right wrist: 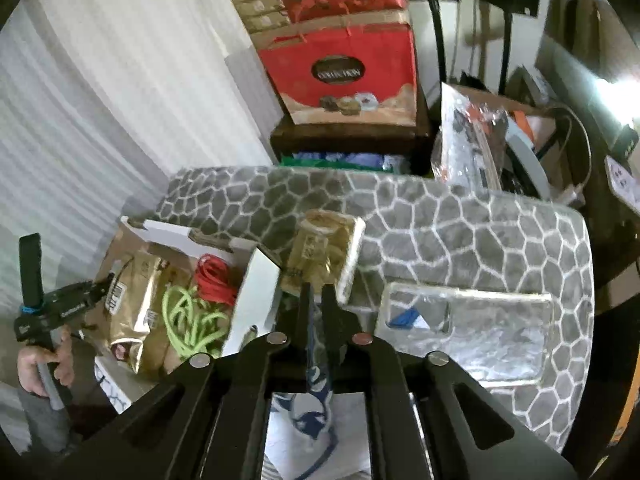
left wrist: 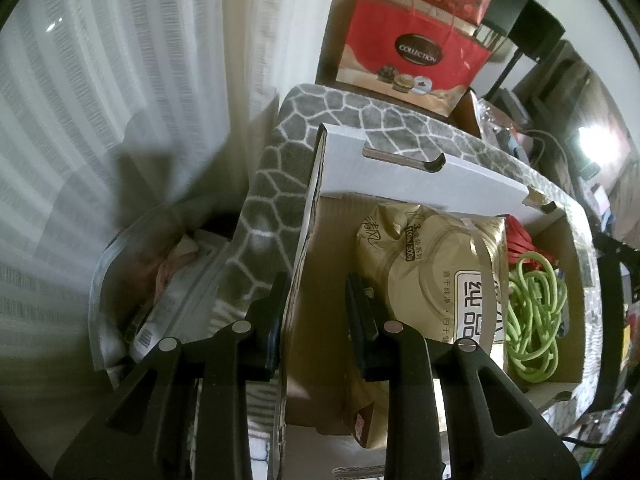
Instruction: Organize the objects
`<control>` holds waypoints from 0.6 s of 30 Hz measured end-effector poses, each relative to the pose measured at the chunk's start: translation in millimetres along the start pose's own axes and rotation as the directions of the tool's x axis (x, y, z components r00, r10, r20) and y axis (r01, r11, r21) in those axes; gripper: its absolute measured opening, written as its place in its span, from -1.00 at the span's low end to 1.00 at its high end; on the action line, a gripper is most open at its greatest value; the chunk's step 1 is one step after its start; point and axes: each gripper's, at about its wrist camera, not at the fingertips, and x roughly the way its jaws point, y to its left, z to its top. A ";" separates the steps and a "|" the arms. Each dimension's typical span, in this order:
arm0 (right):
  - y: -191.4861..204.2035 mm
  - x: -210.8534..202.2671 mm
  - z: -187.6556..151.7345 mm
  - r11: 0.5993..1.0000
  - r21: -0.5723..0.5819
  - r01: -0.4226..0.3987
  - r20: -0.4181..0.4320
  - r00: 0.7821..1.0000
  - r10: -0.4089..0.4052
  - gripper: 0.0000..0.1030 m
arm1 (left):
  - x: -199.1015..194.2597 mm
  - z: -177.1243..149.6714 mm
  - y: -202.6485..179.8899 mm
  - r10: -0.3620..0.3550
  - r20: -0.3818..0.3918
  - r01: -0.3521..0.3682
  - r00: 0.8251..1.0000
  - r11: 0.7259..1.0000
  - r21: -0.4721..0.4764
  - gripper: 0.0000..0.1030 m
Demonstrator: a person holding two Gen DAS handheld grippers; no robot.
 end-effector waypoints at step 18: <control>32.3 18.7 -86.5 0.973 -0.223 0.053 -0.124 0.989 -0.082 0.24 | -0.2 -1.6 -0.1 -0.002 0.000 0.002 1.000 1.000 0.000 -0.51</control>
